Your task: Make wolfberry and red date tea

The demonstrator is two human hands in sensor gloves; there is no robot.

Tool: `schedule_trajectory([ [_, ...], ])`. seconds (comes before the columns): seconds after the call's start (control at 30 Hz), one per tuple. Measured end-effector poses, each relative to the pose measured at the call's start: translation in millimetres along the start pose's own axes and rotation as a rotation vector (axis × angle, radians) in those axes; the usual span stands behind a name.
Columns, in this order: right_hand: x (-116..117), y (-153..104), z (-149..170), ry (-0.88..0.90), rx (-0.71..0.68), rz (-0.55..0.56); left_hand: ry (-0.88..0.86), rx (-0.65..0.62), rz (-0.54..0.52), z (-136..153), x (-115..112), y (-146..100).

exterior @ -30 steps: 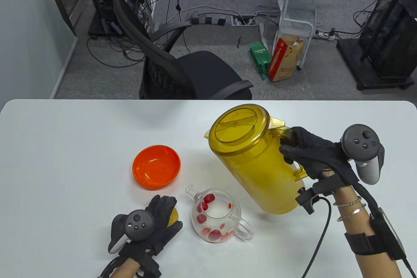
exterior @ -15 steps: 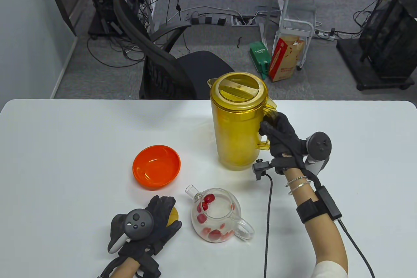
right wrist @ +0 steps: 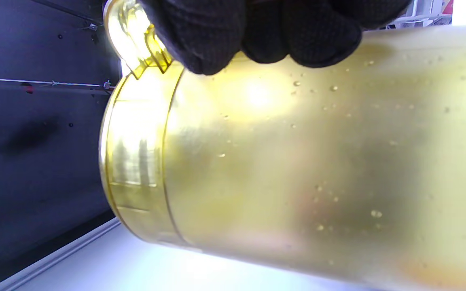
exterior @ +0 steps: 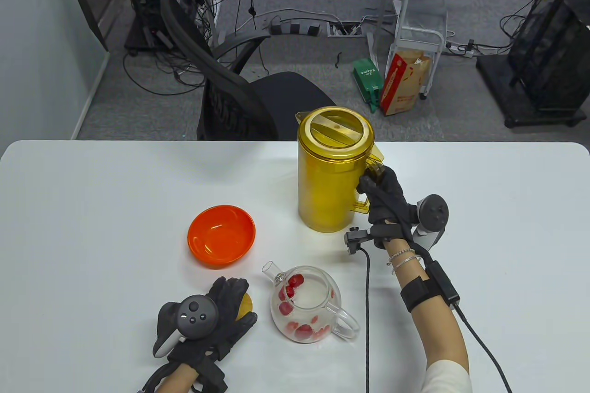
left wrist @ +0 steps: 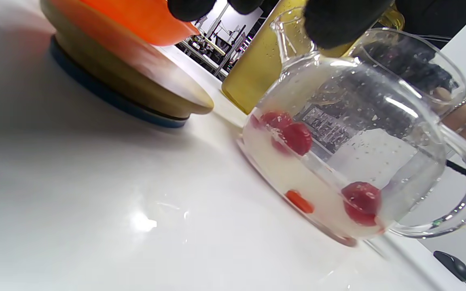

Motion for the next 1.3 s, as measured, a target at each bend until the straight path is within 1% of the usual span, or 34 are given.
schedule_trajectory([
  [0.2, -1, -1, -1, -0.021, -0.004, -0.037, 0.003, -0.002, -0.002, -1, 0, 0],
  [0.33, -2, -2, -8, -0.087, -0.002, -0.073, 0.007, -0.005, -0.008, 0, 1, 0],
  [0.4, -4, -3, -13, -0.164, 0.016, -0.087, 0.011, -0.007, -0.01, 0, 1, 0],
  [0.5, -12, -3, -25, -0.347, -0.002, -0.146, 0.013, -0.012, -0.012, -1, 1, 0],
  [0.6, -19, -11, -38, -0.512, -0.011, -0.221, 0.019, -0.018, -0.017, -1, 2, 0],
  [0.7, -29, -28, -51, -0.659, -0.029, -0.226, 0.021, -0.017, -0.016, -1, 1, 0],
  [0.87, -35, -65, -65, -0.811, -0.061, -0.375, 0.019, -0.013, -0.004, -1, -1, 0],
  [1.0, -39, -104, -72, -0.906, -0.079, -0.483, 0.02, -0.009, 0.011, 0, -3, 0],
  [1.07, -42, -121, -70, -0.939, -0.057, -0.515, 0.019, -0.008, 0.011, -1, -3, 0],
  [1.17, -49, -145, -67, -0.933, -0.028, -0.522, 0.027, -0.011, 0.002, -1, -2, 0],
  [1.3, -52, -166, -59, -0.936, -0.035, -0.524, 0.028, -0.012, 0.003, -1, -2, 1],
])
Point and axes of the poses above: the tracker on the back of each hand, its own z axis roughly to the little-finger side, its own y axis roughly from the wrist to the fingertips, x = y × z, the point moved 4 cm from there along y, roughly from the wrist to the fingertips, and after that the axes turned 8 degrees about -x, right-handed, at the moved point
